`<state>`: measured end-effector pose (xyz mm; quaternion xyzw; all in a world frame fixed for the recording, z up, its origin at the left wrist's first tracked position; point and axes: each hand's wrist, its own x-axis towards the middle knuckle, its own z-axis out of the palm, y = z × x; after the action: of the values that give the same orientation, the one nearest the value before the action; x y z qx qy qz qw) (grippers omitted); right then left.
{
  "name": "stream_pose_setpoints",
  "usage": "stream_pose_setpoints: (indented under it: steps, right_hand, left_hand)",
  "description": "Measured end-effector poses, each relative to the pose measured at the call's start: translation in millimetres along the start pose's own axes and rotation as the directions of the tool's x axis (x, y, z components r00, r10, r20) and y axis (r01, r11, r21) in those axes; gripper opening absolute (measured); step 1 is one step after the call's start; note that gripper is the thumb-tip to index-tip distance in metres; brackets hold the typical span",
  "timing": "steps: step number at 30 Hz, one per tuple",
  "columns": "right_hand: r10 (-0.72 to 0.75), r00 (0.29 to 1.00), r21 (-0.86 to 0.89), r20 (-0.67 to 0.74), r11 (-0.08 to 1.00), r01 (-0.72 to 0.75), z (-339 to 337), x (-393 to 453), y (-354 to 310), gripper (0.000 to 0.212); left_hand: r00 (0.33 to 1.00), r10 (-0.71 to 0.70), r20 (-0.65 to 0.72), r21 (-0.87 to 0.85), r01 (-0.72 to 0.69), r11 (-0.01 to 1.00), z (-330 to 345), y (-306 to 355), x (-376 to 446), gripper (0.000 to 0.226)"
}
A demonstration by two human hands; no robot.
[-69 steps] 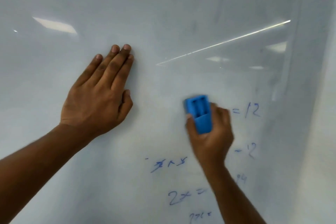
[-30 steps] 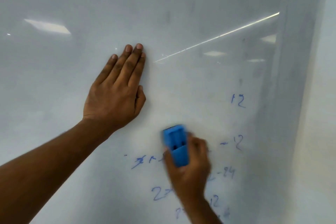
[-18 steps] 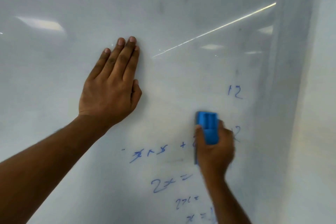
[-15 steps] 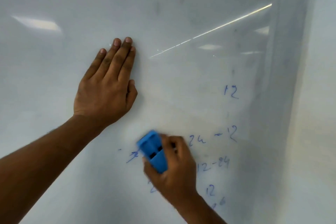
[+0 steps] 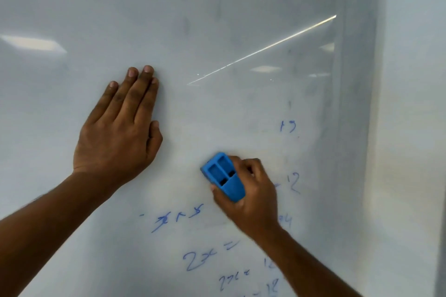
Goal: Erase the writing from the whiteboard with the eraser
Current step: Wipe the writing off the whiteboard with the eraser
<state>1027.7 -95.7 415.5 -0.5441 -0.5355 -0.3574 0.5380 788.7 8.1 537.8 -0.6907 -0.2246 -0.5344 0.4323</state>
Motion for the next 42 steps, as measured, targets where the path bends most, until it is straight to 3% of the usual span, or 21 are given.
stream_pose_setpoints:
  steps: [2,5,7,9,12,14,16,17,19,21,22,24,26,27,29,32,34,35,37,39,42]
  right_hand:
    - [0.164,0.977,0.003,-0.135,0.986,-0.165,-21.7,21.7,37.8,0.06]
    - [0.602,0.741,0.152,-0.297,0.796,-0.586,-62.9,59.5,103.0,0.043]
    - [0.702,0.638,0.247,-0.317,0.711,-0.659,-70.5,68.8,115.8,0.04]
    - [0.625,0.7,0.155,-0.346,0.774,-0.614,-55.6,61.2,92.7,0.048]
    - [0.247,0.957,0.038,-0.151,0.969,-0.244,-22.0,21.5,33.9,0.066]
    - [0.052,0.999,-0.034,0.011,0.998,-0.051,-15.5,10.2,25.5,0.066]
    - [0.133,0.988,-0.04,-0.072,0.99,-0.136,-28.2,24.9,49.1,0.063]
    - [0.275,0.948,-0.014,-0.162,0.96,-0.281,-37.2,36.3,65.9,0.057]
    - [0.609,0.739,0.163,-0.288,0.792,-0.589,-59.4,61.8,97.4,0.04]
    - [0.767,0.569,0.343,-0.298,0.642,-0.686,-65.6,74.0,106.1,0.032]
    - [0.766,0.565,0.335,-0.305,0.642,-0.689,-59.4,72.9,97.8,0.035]
    - [0.608,0.725,0.215,-0.323,0.794,-0.569,-37.0,51.9,71.1,0.053]
    - [0.32,0.93,0.097,-0.181,0.947,-0.307,-19.9,20.6,43.7,0.065]
    - [0.219,0.969,0.038,-0.112,0.976,-0.216,-19.7,13.8,44.2,0.066]
    - [0.252,0.954,0.051,-0.159,0.968,-0.247,-36.3,31.2,66.9,0.065]
    - [0.676,0.676,0.243,-0.292,0.736,-0.632,-68.7,78.7,113.1,0.043]
    - [0.755,0.583,0.302,-0.301,0.655,-0.692,-72.0,93.9,112.3,0.038]
    - [0.725,0.613,0.277,-0.314,0.687,-0.671,-64.3,91.7,99.0,0.041]
    - [0.51,0.802,0.164,-0.311,0.86,-0.483,-38.2,66.1,64.0,0.053]
    - [0.233,0.964,0.091,-0.132,0.971,-0.222,-18.0,31.8,36.3,0.059]
    - [0.232,0.961,0.059,-0.153,0.973,-0.225,-29.3,38.1,55.2,0.062]
  left_hand:
    - [1.0,0.007,-0.013,-0.006,-0.007,1.0,0.8,0.5,0.5,0.066]
    - [1.0,-0.001,-0.023,0.0,0.001,1.0,1.6,1.2,0.2,0.066]
    - [1.0,0.003,-0.029,0.003,-0.003,1.0,2.3,2.0,-0.2,0.066]
    - [0.999,0.006,-0.032,0.0,-0.006,1.0,3.3,1.5,0.9,0.066]
    - [1.0,0.0,-0.024,-0.012,0.0,1.0,4.3,2.0,-0.1,0.067]
    - [1.0,0.0,-0.019,-0.017,0.0,1.0,4.0,0.7,-0.6,0.067]
    - [1.0,0.004,-0.011,-0.03,-0.005,1.0,3.4,-0.1,-0.3,0.067]
    - [1.0,0.005,-0.009,-0.034,-0.005,0.999,3.4,-0.1,-0.5,0.068]
    - [1.0,0.011,-0.015,-0.034,-0.011,0.999,4.2,0.6,-0.6,0.067]
    - [0.999,0.011,-0.03,-0.029,-0.012,0.999,5.3,0.5,-1.2,0.067]
    - [0.999,0.014,-0.039,-0.029,-0.015,0.999,6.2,0.2,-1.4,0.067]
    - [0.999,0.016,-0.05,-0.032,-0.018,0.999,8.5,-0.4,-2.1,0.067]
    - [0.999,0.018,-0.044,-0.036,-0.019,0.999,10.2,-0.9,-2.9,0.067]
    - [0.999,0.019,-0.044,-0.037,-0.021,0.999,10.5,-0.7,-3.2,0.067]
    - [0.998,0.018,-0.053,-0.035,-0.02,0.999,9.5,0.2,-2.5,0.067]
    - [0.999,0.017,-0.047,-0.033,-0.019,0.999,7.2,2.3,-1.3,0.066]
    - [0.999,0.009,-0.045,-0.032,-0.011,0.999,6.9,2.3,-2.7,0.065]
    - [0.999,0.009,-0.047,-0.032,-0.01,0.999,7.3,2.0,-2.5,0.065]
    - [0.999,0.013,-0.047,-0.032,-0.014,0.999,7.6,0.9,-1.6,0.065]
    - [0.999,0.015,-0.052,-0.03,-0.017,0.999,7.5,0.2,-2.2,0.065]
    - [0.999,0.016,-0.048,-0.043,-0.018,0.999,6.9,1.5,-3.4,0.065]
